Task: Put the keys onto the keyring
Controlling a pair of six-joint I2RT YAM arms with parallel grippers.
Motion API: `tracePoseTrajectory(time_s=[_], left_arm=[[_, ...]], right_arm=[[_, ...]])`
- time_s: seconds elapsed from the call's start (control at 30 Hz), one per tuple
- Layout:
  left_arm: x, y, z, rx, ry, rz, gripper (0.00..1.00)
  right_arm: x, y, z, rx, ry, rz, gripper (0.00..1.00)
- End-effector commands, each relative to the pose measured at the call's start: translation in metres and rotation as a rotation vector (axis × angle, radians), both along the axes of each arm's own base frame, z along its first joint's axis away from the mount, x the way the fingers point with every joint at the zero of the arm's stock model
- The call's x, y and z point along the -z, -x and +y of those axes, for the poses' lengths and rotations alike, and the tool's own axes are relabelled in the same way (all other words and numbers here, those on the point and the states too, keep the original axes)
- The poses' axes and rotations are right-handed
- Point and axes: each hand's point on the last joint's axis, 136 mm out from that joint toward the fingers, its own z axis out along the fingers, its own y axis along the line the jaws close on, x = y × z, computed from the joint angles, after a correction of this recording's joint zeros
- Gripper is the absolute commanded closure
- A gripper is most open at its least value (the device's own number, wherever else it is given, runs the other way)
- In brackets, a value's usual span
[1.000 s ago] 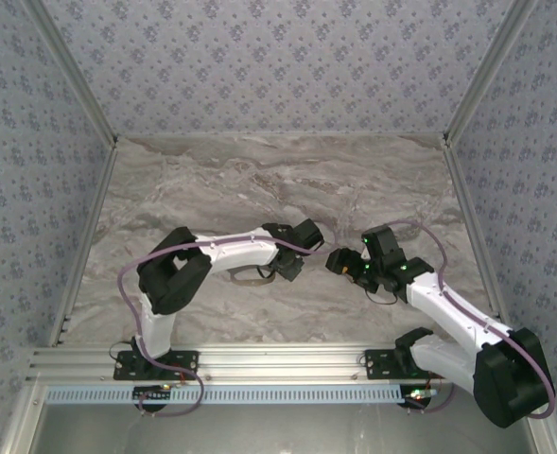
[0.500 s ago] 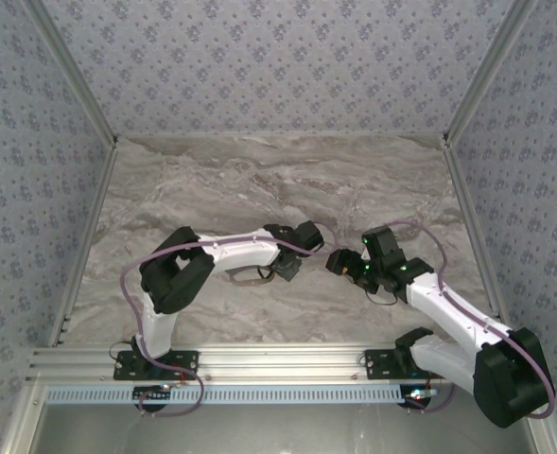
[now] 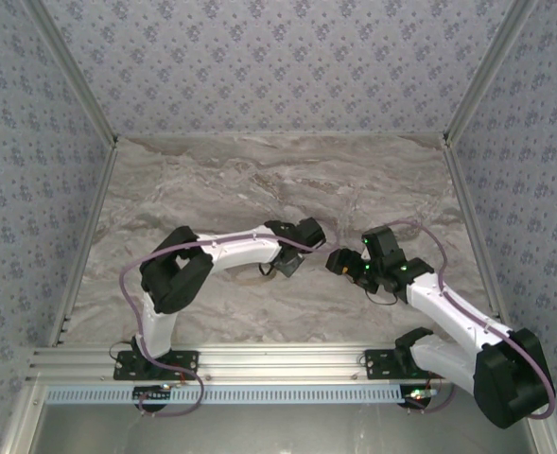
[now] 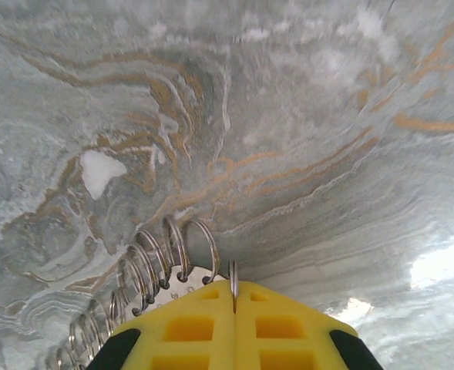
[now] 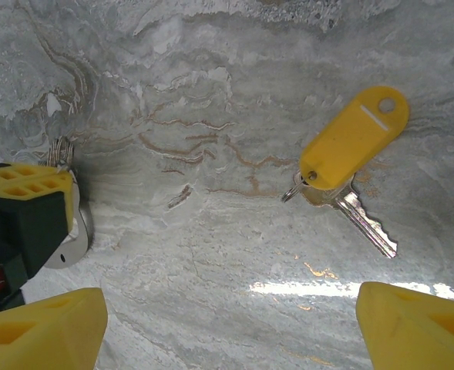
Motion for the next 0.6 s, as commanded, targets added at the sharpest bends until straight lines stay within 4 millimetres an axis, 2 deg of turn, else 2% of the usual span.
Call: tracePoseTrajectory(time_s=[0.0, 0.13, 0.27, 0.47, 0.57], left_arm=[[-0.053, -0.01, -0.013, 0.043, 0.053, -0.061, 1.0], [-0.109, -0.019, -0.026, 0.094, 0.116, -0.129, 1.0], [-0.163, -0.022, -0.037, 0.139, 0.187, -0.171, 1.0], [-0.241, -0.027, -0.052, 0.172, 0.457, -0.244, 1.0], [-0.279, -0.03, -0.053, 0.191, 0.587, -0.293, 1.0]], right_arm=[[-0.019, -0.008, 0.002, 0.014, -0.028, -0.036, 0.13], [-0.047, -0.023, 0.001, 0.028, -0.063, -0.088, 0.13], [-0.083, -0.04, -0.005, 0.053, -0.101, -0.158, 0.13], [-0.146, -0.069, -0.021, 0.092, -0.204, -0.28, 0.14], [-0.178, -0.08, -0.027, 0.096, -0.25, -0.34, 0.14]])
